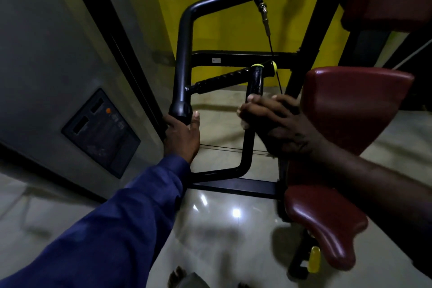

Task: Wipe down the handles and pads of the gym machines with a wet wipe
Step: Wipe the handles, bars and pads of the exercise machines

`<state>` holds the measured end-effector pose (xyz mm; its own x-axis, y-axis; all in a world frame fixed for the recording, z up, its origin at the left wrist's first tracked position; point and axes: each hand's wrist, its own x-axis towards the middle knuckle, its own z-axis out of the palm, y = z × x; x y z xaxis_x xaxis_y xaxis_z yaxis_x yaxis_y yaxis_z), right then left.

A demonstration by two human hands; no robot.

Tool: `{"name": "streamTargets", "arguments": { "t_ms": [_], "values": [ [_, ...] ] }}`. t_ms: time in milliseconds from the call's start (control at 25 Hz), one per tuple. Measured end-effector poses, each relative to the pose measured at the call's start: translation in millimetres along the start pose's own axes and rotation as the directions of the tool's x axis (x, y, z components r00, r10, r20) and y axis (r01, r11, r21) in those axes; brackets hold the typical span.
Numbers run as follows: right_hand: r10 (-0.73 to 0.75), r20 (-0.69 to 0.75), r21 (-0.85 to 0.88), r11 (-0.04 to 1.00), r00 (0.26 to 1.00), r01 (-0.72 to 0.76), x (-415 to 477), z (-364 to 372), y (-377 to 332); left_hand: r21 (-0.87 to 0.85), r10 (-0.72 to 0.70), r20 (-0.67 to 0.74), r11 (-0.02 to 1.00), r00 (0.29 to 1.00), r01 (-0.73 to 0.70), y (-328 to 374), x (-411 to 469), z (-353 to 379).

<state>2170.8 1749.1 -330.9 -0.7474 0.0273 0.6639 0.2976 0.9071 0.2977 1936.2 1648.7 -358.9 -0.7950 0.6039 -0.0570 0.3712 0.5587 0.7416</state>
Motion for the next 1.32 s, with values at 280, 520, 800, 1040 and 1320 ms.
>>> {"name": "streamTargets", "arguments": {
  "t_ms": [280, 520, 800, 1040, 1320],
  "values": [
    [-0.028, 0.363, 0.073, 0.997, 0.931, 0.001, 17.1, 8.2, 16.5, 0.023, 0.036, -0.001, 0.999, 0.999, -0.036, -2.7, 1.2, 0.9],
    [0.043, 0.294, 0.182, 0.978, 0.955, -0.101, -2.7, 23.5, -6.0, -0.014, 0.04, -0.005, 0.999, 0.999, -0.04, -6.5, 3.1, 2.2],
    [0.456, 0.142, 0.381, 0.794, 0.879, -0.473, 61.9, 36.6, 41.5, 0.011, 0.04, -0.007, 0.999, 0.999, -0.04, -5.8, 3.2, 0.8],
    [0.899, 0.388, 0.752, -0.182, 0.203, -0.634, 70.9, 37.3, -9.1, 0.027, 0.006, 0.008, 1.0, 1.0, -0.006, -6.7, 5.0, 3.0],
    [0.614, 0.77, 0.608, -0.624, 0.173, -0.491, 74.3, 23.9, -5.3, 0.054, -0.004, 0.022, 0.999, 1.0, 0.003, -5.4, 8.8, 3.9]
  ]
}}
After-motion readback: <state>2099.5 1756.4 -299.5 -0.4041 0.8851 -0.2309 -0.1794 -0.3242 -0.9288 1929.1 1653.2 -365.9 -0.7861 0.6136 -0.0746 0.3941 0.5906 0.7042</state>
